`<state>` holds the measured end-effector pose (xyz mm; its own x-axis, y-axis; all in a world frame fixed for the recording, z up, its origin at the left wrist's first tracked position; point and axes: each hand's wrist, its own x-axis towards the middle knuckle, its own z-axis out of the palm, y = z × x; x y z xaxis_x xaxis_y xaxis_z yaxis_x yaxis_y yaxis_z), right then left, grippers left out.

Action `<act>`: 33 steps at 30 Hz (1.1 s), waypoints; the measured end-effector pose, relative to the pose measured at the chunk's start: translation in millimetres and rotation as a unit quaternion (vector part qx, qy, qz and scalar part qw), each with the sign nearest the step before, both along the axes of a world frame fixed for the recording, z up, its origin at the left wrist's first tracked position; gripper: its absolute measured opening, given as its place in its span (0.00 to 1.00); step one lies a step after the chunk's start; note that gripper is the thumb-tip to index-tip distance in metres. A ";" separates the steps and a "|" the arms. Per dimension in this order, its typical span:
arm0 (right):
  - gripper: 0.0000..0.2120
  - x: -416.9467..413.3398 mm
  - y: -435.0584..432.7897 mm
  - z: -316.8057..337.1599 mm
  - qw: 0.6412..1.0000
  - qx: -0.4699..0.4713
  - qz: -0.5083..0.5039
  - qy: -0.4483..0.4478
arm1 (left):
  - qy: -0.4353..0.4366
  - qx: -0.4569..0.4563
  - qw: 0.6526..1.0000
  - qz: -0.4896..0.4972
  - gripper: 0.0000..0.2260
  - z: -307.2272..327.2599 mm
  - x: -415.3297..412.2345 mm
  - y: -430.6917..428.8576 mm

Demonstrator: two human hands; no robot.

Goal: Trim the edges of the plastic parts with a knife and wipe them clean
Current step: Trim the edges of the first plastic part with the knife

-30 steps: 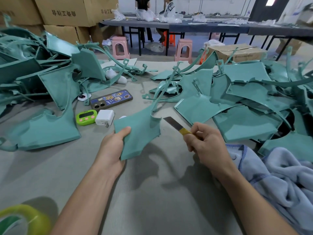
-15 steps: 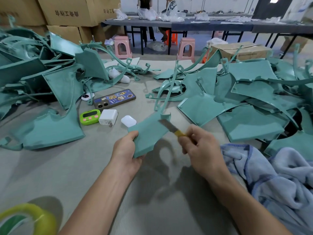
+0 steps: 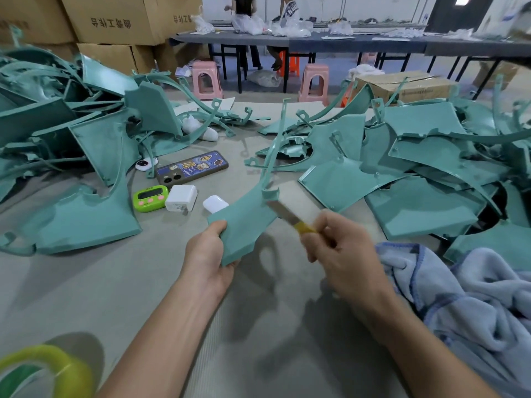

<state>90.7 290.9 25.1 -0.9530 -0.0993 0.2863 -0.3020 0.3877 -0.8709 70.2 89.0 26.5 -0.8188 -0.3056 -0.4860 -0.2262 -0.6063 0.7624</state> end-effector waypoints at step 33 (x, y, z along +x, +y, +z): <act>0.10 -29.7 13.1 -7.1 0.952 -0.245 -0.153 -0.100 | 0.196 -0.109 0.972 -0.062 0.12 -3.7 -2.3 -12.1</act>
